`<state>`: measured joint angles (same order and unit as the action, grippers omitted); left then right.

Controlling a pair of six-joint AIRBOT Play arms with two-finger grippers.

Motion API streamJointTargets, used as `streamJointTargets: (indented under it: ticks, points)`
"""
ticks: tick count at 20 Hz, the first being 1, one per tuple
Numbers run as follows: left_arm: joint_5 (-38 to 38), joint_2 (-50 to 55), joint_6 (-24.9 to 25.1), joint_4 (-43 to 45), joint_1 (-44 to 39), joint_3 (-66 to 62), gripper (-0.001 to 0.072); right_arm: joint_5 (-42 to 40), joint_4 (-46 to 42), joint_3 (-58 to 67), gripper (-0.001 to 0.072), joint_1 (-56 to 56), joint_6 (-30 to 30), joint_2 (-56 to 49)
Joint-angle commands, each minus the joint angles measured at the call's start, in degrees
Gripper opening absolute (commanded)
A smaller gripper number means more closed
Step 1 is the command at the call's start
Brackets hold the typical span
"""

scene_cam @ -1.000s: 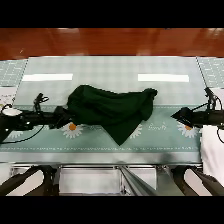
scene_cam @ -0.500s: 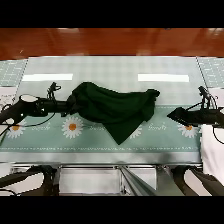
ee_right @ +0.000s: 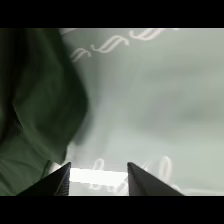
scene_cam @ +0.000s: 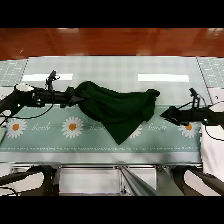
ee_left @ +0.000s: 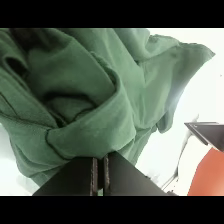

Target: Fold the shirts.

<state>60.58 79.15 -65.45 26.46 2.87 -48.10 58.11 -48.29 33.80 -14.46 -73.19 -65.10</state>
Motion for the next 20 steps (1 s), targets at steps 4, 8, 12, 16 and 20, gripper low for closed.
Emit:
streamJointTargets:
  ticks: [4, 8, 12, 16, 20]
  points:
    - [1.4, 0.1, 0.3, 0.1, 0.4, -0.6, 0.0019, -3.2, 9.7, 5.5, 0.0403, 8.5, 3.8, -13.4]
    - [1.6, 0.1, 0.3, 0.1, 0.4, -0.6, 0.0019, -3.1, 11.6, 11.1, 0.0403, 9.5, 3.4, -17.9]
    - [1.3, 0.1, 0.3, 0.1, 0.4, -0.6, 0.0019, -3.2, 13.2, 12.8, 0.0389, 10.5, 3.4, -20.9]
    - [1.6, 0.0, 0.3, 0.1, 0.9, -1.0, 0.0019, -3.1, 13.0, 13.8, 0.0028, 12.3, 5.4, -21.5]
    - [4.2, -3.0, 0.3, 0.0, 6.6, -7.7, 0.0019, 4.6, 1.8, 22.3, 0.0027, 10.0, 0.6, -17.1]
